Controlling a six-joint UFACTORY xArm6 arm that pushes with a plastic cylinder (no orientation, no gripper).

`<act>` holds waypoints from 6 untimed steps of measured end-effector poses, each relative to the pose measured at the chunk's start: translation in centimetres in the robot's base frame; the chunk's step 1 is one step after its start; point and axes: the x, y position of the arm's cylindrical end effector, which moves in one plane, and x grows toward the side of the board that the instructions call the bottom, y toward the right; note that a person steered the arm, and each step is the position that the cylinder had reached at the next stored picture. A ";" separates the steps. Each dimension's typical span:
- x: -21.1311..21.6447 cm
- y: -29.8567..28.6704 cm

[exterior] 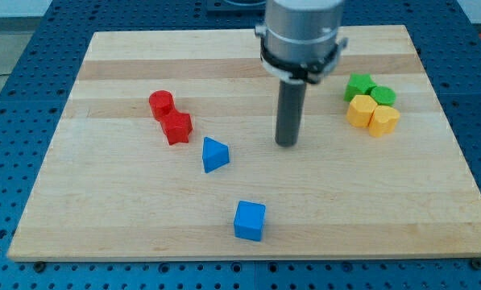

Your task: Move the blue triangle left to the blue cube

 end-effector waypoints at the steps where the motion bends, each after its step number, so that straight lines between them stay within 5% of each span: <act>1: -1.1 -3.7; 2: 2.8 -9.6; 4: 9.9 -11.8; 6: 10.4 -12.9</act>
